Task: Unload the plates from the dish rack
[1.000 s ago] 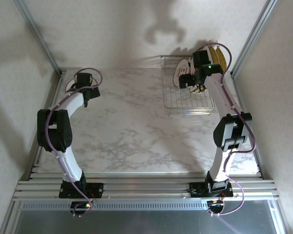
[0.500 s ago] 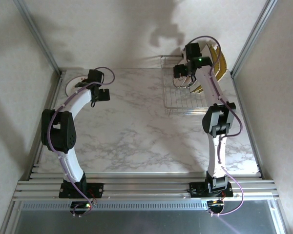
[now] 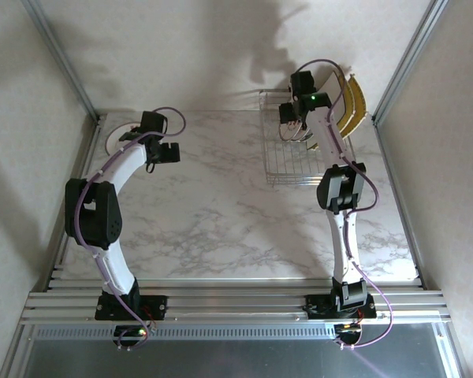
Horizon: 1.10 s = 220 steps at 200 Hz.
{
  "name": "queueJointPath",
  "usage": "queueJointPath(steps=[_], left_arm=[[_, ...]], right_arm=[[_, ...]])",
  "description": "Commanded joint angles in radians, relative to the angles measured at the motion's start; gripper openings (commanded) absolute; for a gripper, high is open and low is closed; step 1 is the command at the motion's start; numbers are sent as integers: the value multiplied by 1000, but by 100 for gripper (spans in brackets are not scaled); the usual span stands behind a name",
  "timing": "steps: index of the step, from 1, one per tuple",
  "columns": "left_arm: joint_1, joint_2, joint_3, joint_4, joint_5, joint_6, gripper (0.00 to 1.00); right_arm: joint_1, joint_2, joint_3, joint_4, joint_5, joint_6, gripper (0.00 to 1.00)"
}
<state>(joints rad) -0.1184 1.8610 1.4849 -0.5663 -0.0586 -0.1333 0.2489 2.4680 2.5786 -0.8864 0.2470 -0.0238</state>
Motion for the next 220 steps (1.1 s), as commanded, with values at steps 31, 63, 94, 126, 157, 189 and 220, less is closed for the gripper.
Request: queueJointPath(steps=[31,63,94,126,157,189,220], left_arm=[[-10,-36,26,13,67,11,100],[-10,-28,40,8,67,9,100],[-10,-22,34,16,72,5,100],[-12,-17,31,22,80,0,100],[-12,-26,25,26,78,1,100],[-12,-37,9,34,75,-2,100],[-13,-51,-22,51,80,-11,99]], right_arm=[[-1,66,78,54,36,-1,69],[-2,79,89,70,48,16,58],[-2,71,84,76,60,27,41],[-1,66,84,70,69,35,17],[2,49,74,55,79,39,0],[12,9,59,42,99,41,0],[20,-44,49,16,120,39,0]])
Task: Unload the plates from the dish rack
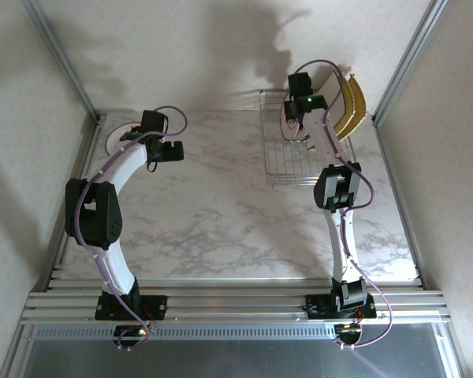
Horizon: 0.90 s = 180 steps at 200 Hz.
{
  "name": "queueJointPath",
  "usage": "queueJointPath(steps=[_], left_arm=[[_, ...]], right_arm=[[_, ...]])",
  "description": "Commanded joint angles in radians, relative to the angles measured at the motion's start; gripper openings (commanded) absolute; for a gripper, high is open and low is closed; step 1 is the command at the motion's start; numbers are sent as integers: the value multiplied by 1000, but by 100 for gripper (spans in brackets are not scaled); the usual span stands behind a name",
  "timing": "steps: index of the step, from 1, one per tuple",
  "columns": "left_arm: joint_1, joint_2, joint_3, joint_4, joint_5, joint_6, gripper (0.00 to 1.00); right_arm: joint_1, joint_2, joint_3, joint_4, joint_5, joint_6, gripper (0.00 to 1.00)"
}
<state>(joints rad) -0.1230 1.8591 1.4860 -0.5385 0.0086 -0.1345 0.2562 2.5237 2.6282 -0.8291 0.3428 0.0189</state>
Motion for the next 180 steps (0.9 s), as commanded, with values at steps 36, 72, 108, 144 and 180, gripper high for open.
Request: queueJointPath(steps=[36,72,108,144,180], left_arm=[[-9,-58,-41,29,13,-13,100],[-10,-64,-48,27,12,-13,100],[-10,-75,-57,30,19,-11,100],[-12,-79,-62,31,21,-11,100],[-12,-83,-65,29,15,-16,99]], right_arm=[[15,-193,-35,-66,50,-11,0],[18,-314,-141,-58,78,-23,0],[25,-462,-306,-12,80,-31,0],[29,-571,-432,22,52,-21,0],[21,-642,-523,36,-82,34,0]])
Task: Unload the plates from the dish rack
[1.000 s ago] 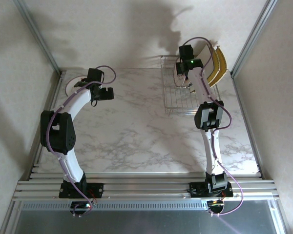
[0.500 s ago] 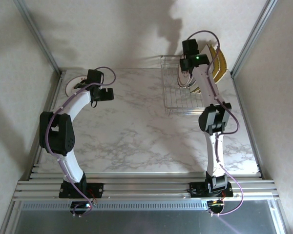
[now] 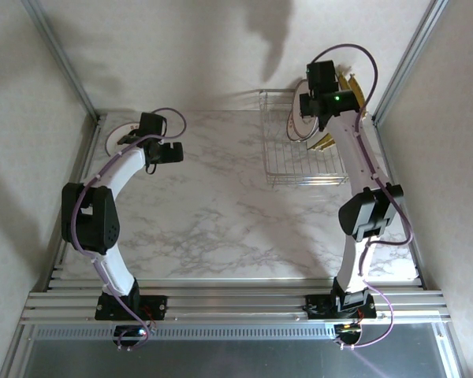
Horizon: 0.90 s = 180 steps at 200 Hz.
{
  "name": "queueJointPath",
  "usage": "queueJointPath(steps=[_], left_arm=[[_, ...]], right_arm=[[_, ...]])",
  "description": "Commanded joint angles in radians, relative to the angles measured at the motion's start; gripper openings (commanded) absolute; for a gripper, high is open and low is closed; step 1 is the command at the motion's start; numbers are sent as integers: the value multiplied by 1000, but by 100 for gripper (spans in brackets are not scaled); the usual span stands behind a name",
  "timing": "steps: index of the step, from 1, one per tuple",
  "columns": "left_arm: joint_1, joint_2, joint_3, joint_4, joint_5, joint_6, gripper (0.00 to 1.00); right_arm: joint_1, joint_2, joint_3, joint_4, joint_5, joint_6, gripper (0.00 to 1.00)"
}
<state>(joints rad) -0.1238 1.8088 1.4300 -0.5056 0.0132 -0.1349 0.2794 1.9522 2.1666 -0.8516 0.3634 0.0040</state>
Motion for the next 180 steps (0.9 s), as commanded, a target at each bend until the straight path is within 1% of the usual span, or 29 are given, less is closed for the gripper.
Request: queueJointPath(steps=[1,23,50,70,82,101,120,138,167,175,180], left_arm=[[-12,-33,-8,-4,10,-15,100],[-13,-42,-22,4,10,-20,99],[-18,-43,-23,0,13,-23,100],[-19,-54,-35,13,14,-23,100],[-19,-52,-31,5,14,-22,99],[-19,-62,-35,5,10,-23,100],[-19,-59,-34,5,8,-23,100],[-20,-60,-35,3,8,-28,99],[-20,-63,-23,0,14,-32,100],[-20,-67,-18,9,42,-34,100],[-20,-72,-20,27,83,-35,99]], right_arm=[[-3,-74,-66,61,-109,51,0],[-25,-144,-167,121,-309,120,0],[-43,-253,-378,279,-549,210,0],[-58,-319,-548,435,-744,278,0],[-76,-350,-661,570,-847,334,0],[-99,-353,-784,766,-1005,441,0],[-100,-333,-863,896,-1073,514,0],[-99,-303,-913,987,-1110,571,0],[-93,-280,-962,1063,-1119,611,0],[-89,-274,-970,1083,-1125,617,0],[-84,-270,-970,1085,-1129,619,0]])
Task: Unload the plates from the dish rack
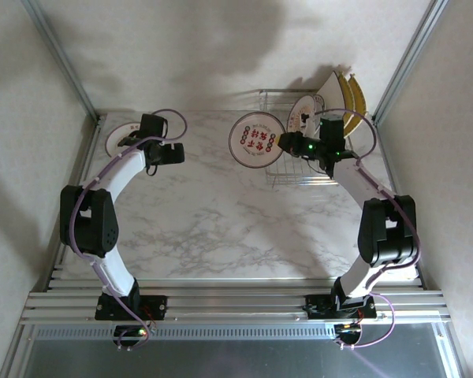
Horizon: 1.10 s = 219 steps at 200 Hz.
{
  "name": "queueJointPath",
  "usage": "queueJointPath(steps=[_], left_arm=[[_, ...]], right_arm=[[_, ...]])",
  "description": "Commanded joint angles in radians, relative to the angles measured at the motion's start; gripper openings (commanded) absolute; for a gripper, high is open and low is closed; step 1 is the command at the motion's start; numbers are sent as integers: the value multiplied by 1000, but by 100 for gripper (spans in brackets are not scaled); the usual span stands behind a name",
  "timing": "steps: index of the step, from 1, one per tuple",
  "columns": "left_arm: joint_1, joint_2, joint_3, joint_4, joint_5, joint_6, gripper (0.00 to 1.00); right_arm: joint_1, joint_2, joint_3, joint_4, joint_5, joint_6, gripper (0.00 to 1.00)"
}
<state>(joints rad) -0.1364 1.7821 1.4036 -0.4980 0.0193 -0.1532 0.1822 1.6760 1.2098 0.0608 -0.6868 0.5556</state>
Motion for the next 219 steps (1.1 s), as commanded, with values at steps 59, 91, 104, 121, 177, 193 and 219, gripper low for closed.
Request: queueJointPath(steps=[59,91,104,121,177,193,219], left_arm=[[-8,-116,-95,377,698,-161,100],[-9,-120,-188,581,851,-279,99],[-11,-115,-209,630,877,-313,98],[-12,-103,-222,669,882,-338,93],[-15,-55,-216,748,914,-411,53],[-15,-46,-212,752,915,-413,37],[-15,-30,-203,762,924,-424,2]], right_arm=[[70,76,73,154,-74,59,0],[102,121,131,182,-83,83,0],[118,140,159,193,-91,96,0],[141,163,190,200,-104,104,0],[180,203,214,230,-108,134,0],[182,207,216,235,-112,137,0],[184,209,220,237,-107,141,0]])
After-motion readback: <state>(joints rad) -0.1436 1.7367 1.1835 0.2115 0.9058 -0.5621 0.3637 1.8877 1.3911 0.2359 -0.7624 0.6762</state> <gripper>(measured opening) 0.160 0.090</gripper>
